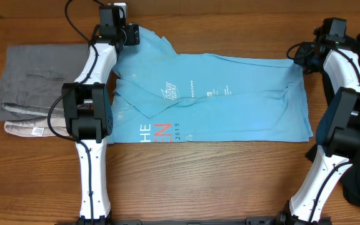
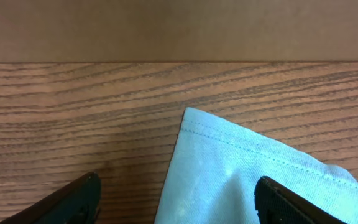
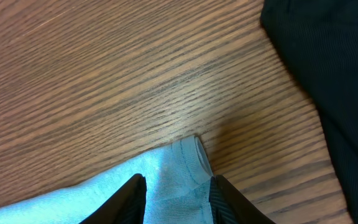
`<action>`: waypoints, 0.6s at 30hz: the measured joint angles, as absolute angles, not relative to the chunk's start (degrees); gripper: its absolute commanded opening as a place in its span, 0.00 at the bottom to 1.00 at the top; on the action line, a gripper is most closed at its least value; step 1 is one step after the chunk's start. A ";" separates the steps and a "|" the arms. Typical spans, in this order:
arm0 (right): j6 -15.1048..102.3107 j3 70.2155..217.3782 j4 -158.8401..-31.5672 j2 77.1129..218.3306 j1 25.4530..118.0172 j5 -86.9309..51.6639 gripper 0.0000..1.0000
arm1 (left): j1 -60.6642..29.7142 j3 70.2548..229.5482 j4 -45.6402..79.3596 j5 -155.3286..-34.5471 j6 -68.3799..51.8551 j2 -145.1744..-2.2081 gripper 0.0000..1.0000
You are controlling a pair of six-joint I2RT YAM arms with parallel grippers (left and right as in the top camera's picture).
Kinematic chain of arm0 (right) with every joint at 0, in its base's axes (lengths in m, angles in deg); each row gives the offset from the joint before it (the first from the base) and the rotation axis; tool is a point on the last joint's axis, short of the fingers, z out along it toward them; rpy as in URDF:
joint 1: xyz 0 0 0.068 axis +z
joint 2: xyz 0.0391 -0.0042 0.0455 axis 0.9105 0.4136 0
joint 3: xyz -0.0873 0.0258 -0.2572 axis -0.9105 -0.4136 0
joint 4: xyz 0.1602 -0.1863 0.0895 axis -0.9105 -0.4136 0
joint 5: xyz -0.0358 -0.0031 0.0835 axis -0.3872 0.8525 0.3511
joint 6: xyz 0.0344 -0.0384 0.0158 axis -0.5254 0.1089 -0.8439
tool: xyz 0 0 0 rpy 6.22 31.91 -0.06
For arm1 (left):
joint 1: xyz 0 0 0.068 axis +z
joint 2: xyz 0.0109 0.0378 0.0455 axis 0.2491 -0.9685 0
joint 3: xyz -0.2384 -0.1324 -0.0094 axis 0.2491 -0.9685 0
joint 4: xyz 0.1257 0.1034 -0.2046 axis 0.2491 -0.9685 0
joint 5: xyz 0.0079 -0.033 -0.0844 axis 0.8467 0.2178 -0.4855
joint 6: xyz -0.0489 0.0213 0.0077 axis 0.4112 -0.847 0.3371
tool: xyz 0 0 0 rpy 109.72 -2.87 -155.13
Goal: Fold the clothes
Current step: 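Move the left gripper to the shirt's top-left corner and the right to top-right, then grasp the top-left and top-right corners of the shirt with both grippers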
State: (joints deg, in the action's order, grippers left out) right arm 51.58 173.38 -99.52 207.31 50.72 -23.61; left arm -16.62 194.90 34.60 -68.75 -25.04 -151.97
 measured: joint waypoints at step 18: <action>51.62 173.38 -100.09 207.36 51.05 -23.66 0.42 | -16.71 194.90 33.98 -67.29 -25.28 -153.72 0.63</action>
